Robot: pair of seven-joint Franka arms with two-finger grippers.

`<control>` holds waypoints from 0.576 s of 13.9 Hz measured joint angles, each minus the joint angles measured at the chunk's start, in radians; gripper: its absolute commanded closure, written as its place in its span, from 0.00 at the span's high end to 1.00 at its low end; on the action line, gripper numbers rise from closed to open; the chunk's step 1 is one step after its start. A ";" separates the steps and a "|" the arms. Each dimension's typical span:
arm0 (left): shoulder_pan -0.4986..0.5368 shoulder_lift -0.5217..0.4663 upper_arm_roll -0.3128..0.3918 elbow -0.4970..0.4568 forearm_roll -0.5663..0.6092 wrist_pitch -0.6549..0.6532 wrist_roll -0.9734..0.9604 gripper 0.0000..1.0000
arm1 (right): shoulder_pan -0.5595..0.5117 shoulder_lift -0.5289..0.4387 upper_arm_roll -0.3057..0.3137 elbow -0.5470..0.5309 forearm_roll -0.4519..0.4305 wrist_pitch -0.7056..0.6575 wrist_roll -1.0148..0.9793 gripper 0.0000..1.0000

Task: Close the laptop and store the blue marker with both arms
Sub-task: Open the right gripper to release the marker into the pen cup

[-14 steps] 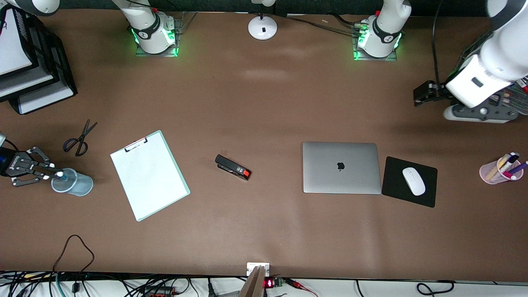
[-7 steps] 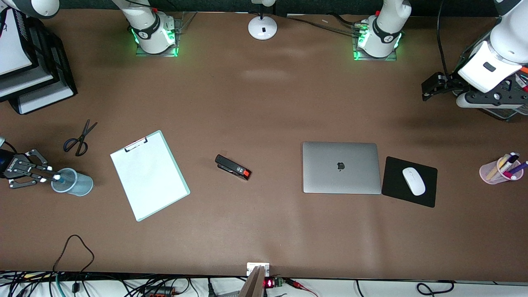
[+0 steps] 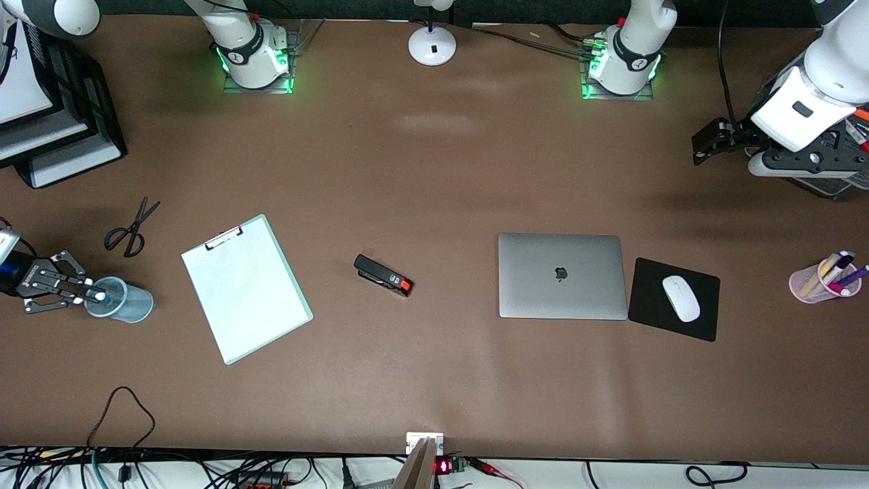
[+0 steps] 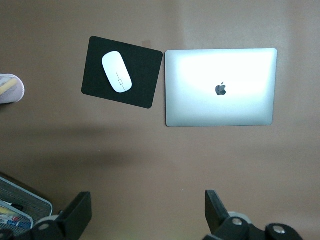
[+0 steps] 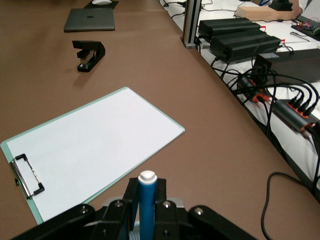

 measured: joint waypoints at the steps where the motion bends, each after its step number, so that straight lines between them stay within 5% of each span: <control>1: 0.000 0.000 0.000 0.000 0.000 0.000 0.000 1.00 | -0.003 0.009 0.000 0.005 0.000 0.003 0.000 0.00; 8: 0.000 0.000 0.000 0.000 0.000 0.000 0.000 1.00 | -0.021 0.083 0.000 0.026 0.005 0.013 -0.020 0.00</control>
